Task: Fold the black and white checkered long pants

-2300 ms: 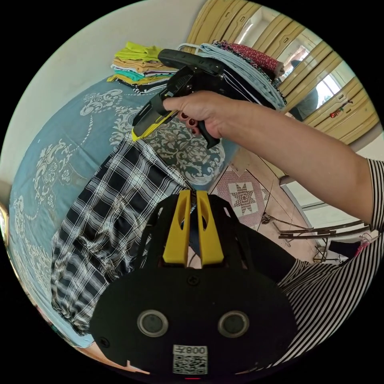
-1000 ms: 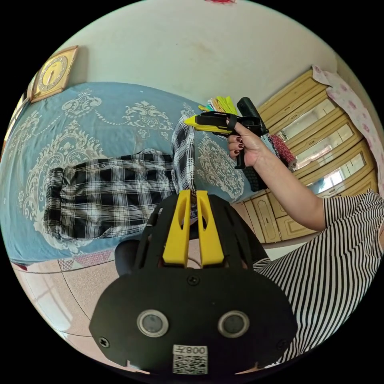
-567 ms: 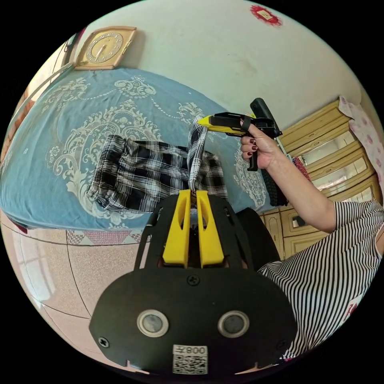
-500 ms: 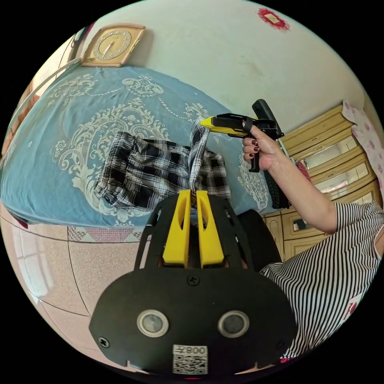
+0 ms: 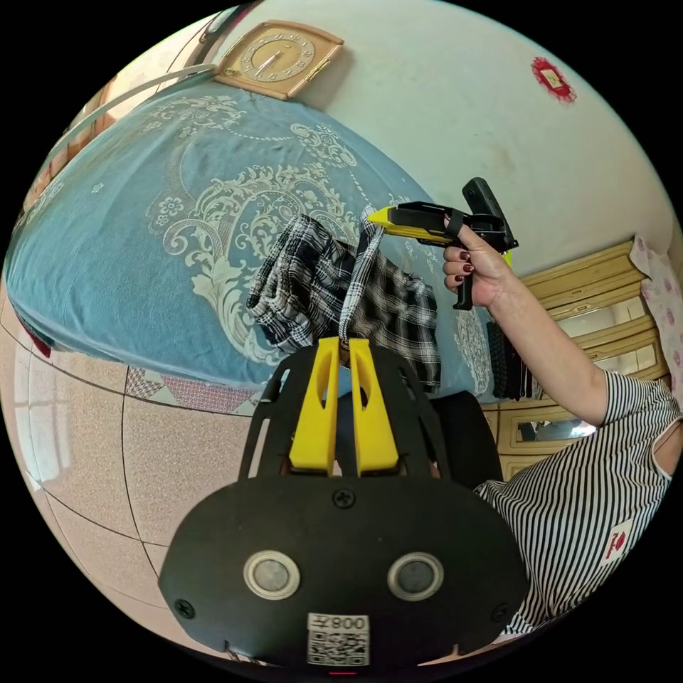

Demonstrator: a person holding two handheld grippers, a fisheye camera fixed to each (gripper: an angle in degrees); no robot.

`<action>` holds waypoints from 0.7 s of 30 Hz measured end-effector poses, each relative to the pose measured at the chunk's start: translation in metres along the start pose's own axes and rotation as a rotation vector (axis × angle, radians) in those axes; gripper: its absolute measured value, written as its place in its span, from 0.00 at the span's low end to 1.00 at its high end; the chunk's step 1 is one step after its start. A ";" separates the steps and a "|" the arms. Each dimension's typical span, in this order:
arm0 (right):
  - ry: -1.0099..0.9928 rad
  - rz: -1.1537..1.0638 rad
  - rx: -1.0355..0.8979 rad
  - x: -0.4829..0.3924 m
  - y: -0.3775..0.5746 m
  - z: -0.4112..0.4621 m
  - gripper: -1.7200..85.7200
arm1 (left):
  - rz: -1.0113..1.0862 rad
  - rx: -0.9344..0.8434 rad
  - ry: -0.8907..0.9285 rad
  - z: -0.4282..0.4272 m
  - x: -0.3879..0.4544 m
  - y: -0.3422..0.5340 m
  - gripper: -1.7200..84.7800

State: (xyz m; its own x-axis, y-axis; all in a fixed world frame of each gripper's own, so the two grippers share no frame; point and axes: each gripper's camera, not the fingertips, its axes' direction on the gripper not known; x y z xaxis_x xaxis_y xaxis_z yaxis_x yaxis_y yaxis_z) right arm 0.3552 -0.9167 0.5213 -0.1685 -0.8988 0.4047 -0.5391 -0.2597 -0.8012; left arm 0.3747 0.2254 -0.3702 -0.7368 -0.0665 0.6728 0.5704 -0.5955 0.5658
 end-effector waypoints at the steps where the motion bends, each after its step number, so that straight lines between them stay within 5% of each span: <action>1: -0.002 0.000 -0.004 -0.004 -0.008 0.006 0.03 | -0.011 0.003 0.004 0.002 -0.011 0.004 0.05; 21: -0.039 0.062 -0.077 -0.046 -0.098 0.084 0.04 | -0.131 0.033 0.075 0.036 -0.114 0.042 0.05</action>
State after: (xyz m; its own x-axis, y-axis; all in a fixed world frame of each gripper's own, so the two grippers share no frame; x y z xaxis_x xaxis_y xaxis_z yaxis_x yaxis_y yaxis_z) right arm 0.4852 -0.8794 0.5439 -0.1719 -0.9256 0.3371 -0.5906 -0.1771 -0.7873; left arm 0.4956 0.2368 -0.4068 -0.8300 -0.0504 0.5555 0.4785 -0.5761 0.6627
